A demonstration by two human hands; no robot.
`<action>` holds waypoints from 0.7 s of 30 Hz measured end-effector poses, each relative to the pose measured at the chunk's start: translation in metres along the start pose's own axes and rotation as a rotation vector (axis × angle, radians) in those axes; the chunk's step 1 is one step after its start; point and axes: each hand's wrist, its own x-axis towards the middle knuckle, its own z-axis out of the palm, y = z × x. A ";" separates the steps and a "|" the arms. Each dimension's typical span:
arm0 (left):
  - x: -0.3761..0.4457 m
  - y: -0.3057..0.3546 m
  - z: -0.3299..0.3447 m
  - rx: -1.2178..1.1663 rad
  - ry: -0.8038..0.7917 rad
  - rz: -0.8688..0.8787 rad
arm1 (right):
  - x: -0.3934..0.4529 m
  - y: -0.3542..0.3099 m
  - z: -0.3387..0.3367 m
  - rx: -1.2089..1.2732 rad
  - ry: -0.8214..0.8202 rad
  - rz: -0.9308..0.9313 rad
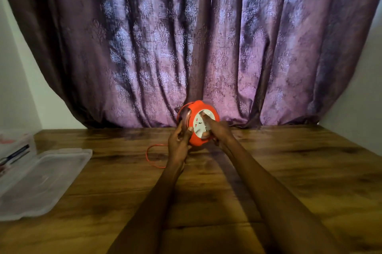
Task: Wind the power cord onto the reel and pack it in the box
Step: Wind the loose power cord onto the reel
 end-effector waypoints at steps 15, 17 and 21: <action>0.014 0.014 -0.030 0.061 -0.005 -0.275 | -0.001 -0.033 -0.045 -1.721 -0.348 -1.432; 0.015 0.012 -0.031 0.081 -0.029 -0.287 | 0.000 -0.035 -0.046 -1.835 -0.355 -1.497; 0.012 0.011 -0.025 0.072 -0.030 -0.259 | 0.002 -0.040 -0.044 -1.919 -0.219 -1.565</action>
